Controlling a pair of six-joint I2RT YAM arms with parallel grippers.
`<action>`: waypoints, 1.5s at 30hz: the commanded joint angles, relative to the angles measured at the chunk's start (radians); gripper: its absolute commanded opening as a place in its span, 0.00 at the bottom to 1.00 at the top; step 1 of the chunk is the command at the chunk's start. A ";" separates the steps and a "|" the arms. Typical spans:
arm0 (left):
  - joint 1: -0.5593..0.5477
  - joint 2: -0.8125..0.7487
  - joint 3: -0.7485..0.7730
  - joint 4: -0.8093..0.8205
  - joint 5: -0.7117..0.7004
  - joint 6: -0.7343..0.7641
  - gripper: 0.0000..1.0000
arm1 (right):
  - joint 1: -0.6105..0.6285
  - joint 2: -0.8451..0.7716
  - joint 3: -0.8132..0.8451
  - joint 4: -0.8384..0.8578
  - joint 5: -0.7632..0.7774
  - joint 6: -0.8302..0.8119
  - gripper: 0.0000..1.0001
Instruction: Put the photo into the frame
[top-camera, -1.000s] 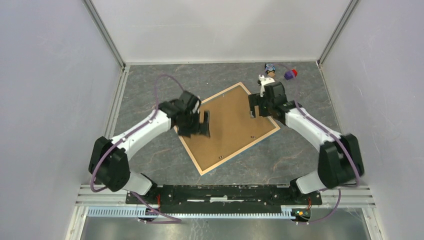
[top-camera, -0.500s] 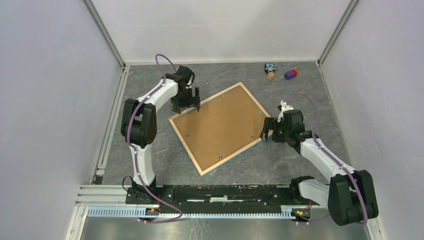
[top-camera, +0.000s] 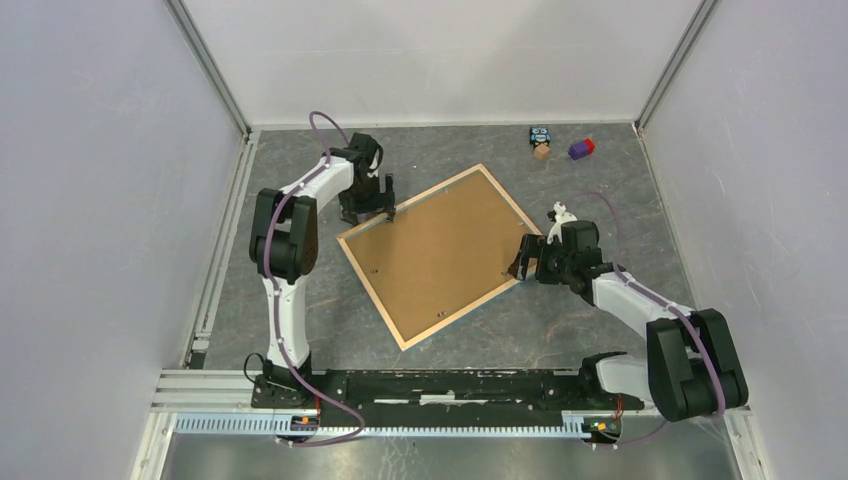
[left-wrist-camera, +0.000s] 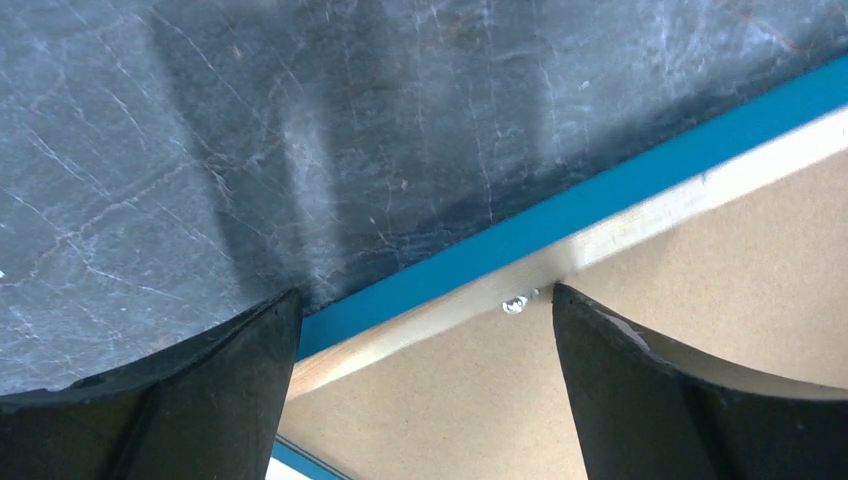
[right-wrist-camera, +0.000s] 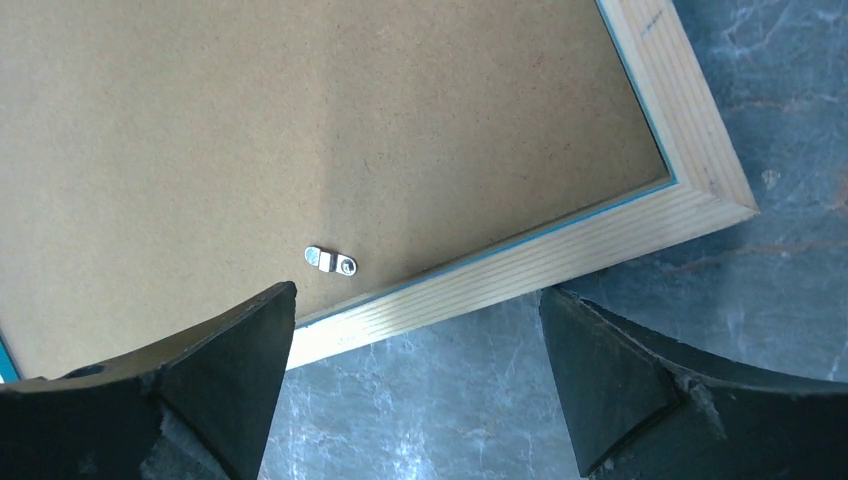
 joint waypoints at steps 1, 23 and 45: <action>-0.006 -0.046 -0.163 -0.008 0.116 -0.035 0.97 | -0.009 0.080 0.030 0.043 -0.007 0.032 0.97; -0.103 -0.399 -0.575 0.012 0.177 0.056 0.28 | 0.040 0.290 0.287 -0.175 0.130 -0.134 0.96; -0.197 -0.501 -0.664 0.013 0.014 -0.036 0.02 | 0.058 0.315 0.394 -0.260 0.317 0.280 0.88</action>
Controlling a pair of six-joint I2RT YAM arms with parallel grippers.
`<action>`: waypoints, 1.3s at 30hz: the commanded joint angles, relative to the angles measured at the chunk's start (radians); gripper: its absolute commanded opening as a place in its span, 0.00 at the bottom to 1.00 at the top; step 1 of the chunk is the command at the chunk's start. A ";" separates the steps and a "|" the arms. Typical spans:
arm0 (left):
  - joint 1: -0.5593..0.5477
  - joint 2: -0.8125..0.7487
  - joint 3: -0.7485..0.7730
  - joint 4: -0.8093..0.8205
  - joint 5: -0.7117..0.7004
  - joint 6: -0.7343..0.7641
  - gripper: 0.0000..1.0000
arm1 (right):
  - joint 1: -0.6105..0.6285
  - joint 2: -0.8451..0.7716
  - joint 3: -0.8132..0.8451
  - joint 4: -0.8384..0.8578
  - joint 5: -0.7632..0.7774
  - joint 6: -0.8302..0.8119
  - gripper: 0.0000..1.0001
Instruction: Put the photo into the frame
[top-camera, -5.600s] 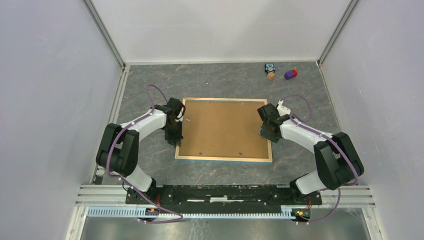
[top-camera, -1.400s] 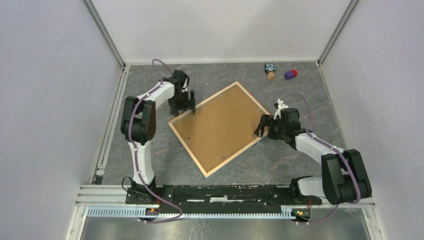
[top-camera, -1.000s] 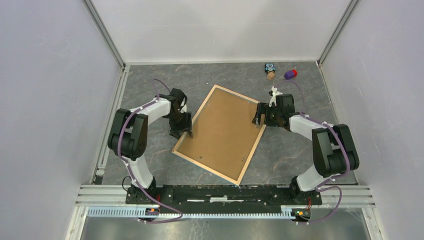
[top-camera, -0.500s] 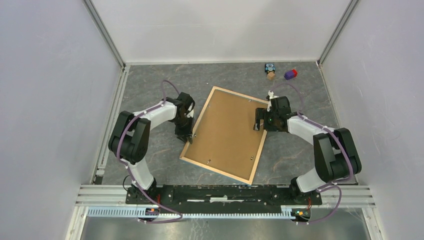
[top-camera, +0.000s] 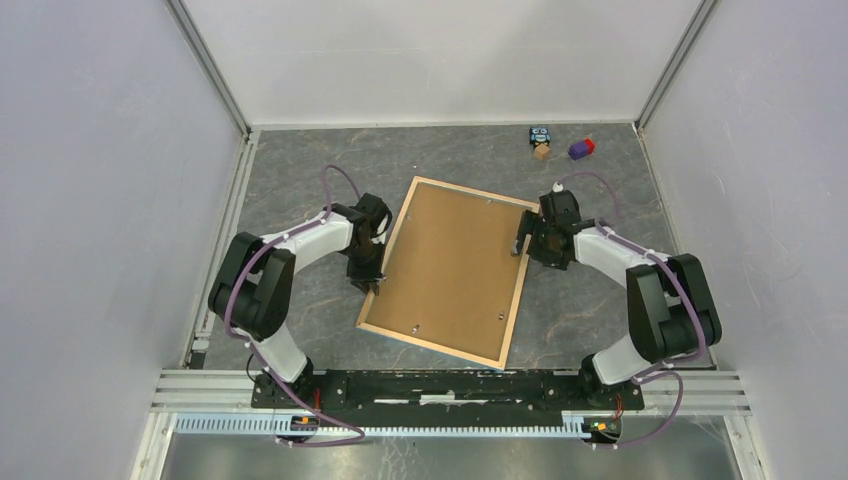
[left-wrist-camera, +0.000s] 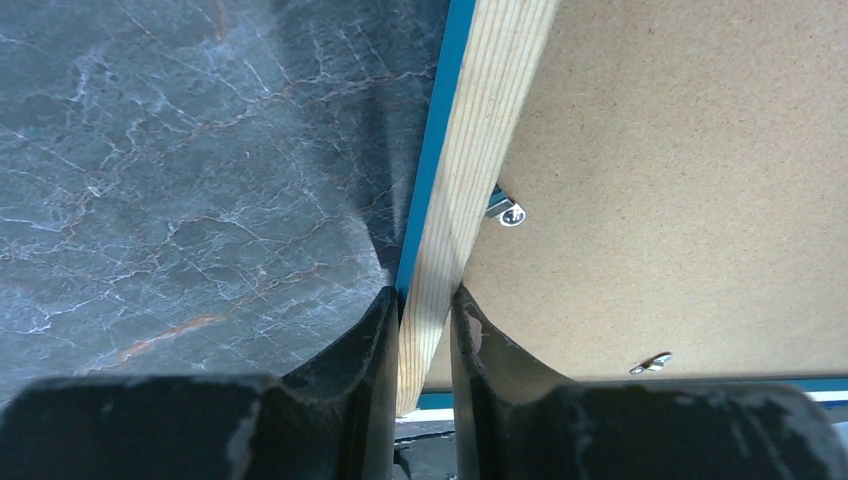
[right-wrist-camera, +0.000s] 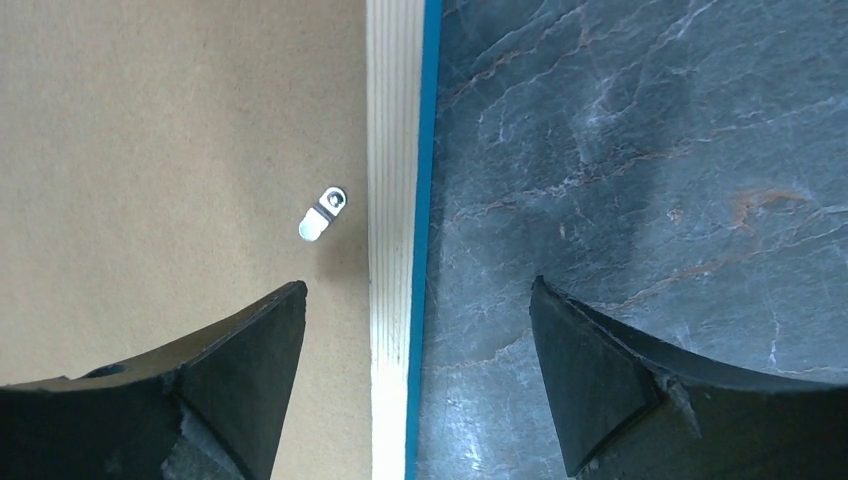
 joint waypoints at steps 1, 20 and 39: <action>-0.018 -0.031 -0.003 -0.004 -0.033 -0.044 0.02 | 0.012 0.042 0.089 -0.032 0.090 0.103 0.88; -0.021 -0.038 0.000 0.001 -0.014 -0.046 0.02 | 0.094 0.184 0.209 -0.189 0.246 0.173 0.66; -0.021 -0.034 0.000 -0.001 -0.013 -0.045 0.02 | 0.090 0.175 0.142 -0.112 0.246 0.075 0.29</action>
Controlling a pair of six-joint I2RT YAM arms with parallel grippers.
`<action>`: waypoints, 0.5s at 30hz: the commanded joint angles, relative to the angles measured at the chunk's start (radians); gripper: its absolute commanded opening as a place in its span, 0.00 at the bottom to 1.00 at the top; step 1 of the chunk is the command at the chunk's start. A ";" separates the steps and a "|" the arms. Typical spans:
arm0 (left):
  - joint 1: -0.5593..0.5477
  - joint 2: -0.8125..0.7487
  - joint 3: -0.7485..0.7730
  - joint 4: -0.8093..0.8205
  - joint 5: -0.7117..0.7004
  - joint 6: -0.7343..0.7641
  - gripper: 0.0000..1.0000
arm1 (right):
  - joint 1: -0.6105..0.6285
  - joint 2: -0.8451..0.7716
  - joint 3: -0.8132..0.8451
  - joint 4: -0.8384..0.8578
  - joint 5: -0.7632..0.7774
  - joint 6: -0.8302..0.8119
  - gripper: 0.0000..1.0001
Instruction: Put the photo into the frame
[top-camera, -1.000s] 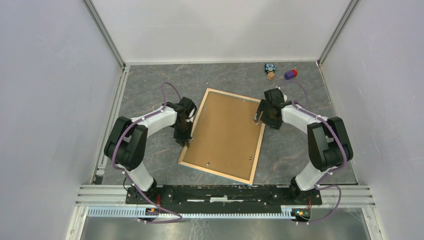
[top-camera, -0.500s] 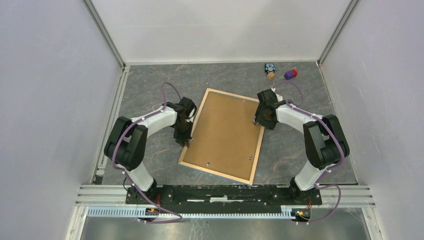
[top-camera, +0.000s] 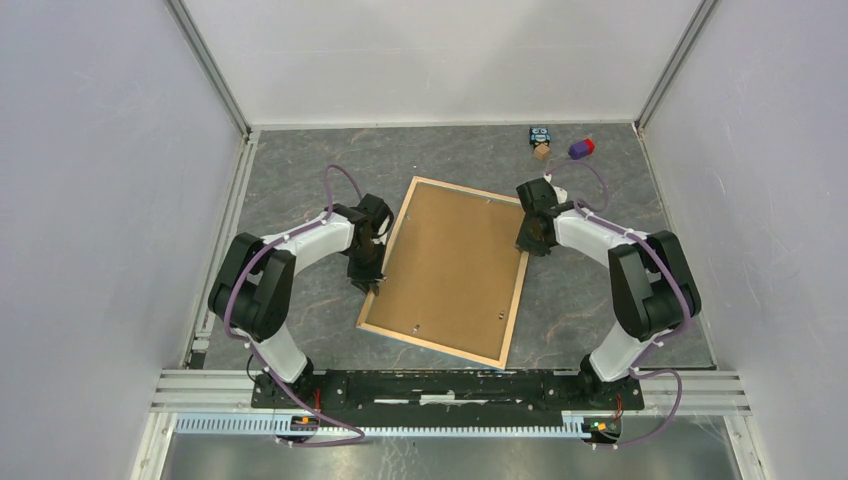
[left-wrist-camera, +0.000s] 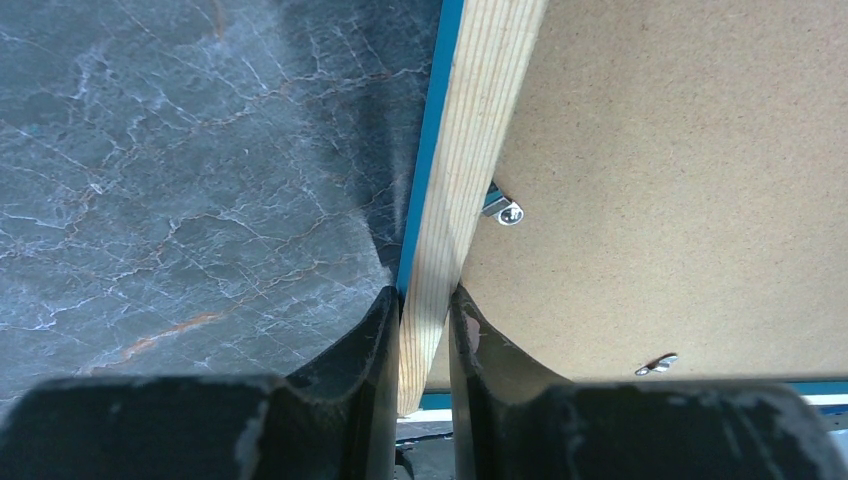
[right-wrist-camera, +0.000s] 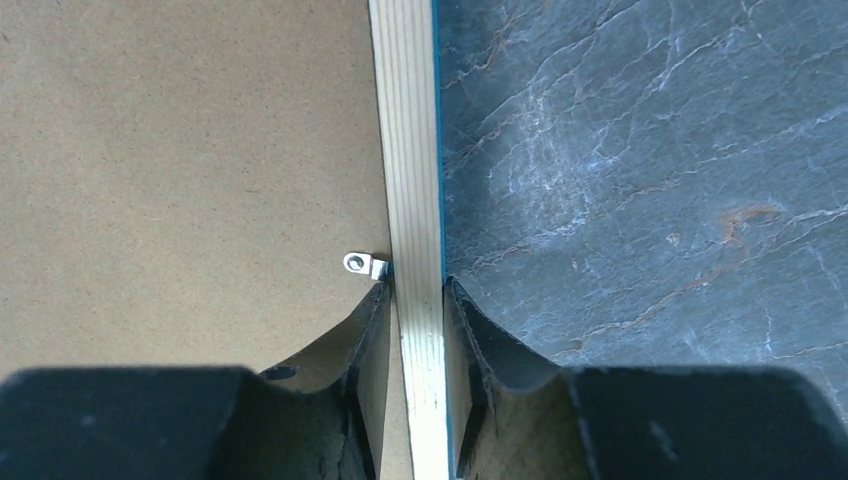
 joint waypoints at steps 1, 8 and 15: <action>-0.005 -0.029 -0.001 0.000 -0.001 -0.045 0.02 | -0.005 0.018 -0.063 0.043 0.025 -0.076 0.26; -0.005 -0.029 -0.002 0.001 -0.005 -0.045 0.02 | -0.043 0.040 -0.049 0.107 -0.060 -0.281 0.21; -0.005 -0.026 0.000 -0.001 -0.009 -0.045 0.02 | -0.041 -0.076 -0.092 0.169 -0.220 -0.376 0.63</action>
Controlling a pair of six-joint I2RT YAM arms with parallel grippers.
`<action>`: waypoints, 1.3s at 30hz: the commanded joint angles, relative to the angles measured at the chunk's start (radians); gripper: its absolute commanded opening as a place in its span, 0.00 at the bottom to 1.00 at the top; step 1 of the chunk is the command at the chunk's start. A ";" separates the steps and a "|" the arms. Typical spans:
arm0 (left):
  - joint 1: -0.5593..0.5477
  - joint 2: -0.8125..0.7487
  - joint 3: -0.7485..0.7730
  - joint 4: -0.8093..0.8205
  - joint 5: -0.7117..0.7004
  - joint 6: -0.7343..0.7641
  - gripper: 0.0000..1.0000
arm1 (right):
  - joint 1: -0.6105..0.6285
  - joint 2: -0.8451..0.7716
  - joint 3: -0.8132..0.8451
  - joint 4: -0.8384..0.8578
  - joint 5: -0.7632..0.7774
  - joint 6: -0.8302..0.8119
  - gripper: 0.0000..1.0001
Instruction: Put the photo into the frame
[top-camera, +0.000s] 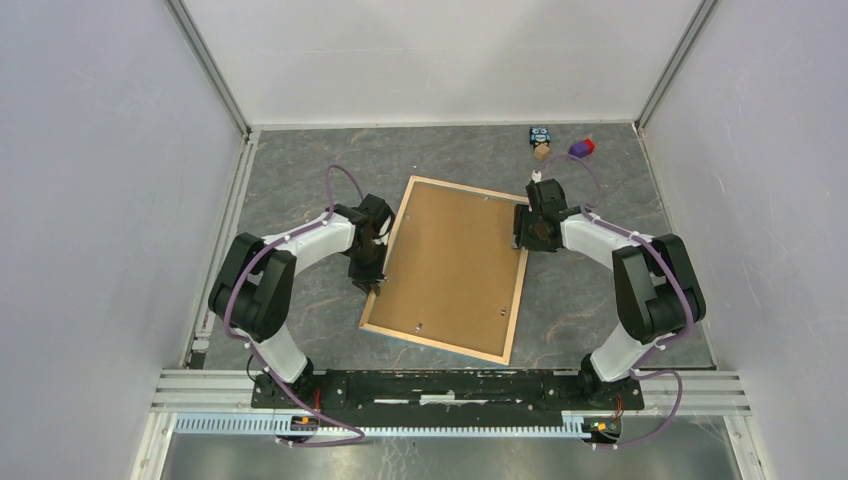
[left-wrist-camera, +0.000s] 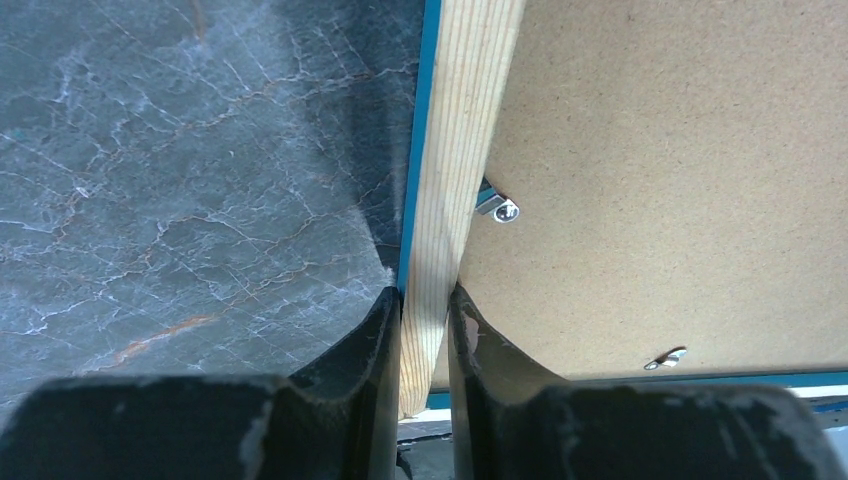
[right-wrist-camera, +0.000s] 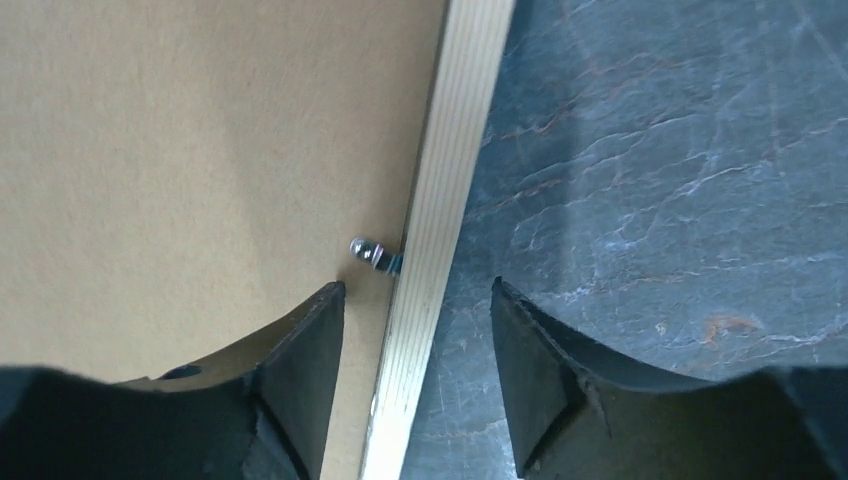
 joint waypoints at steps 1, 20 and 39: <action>-0.001 -0.026 0.001 -0.004 -0.009 -0.045 0.02 | 0.000 -0.066 -0.053 0.045 -0.129 -0.107 0.67; 0.000 -0.006 0.007 -0.004 0.008 -0.042 0.02 | 0.101 -0.070 0.049 -0.064 -0.063 -0.215 0.98; 0.003 0.014 0.014 -0.004 0.014 -0.042 0.02 | 0.260 -0.416 -0.385 0.026 -0.177 0.066 0.86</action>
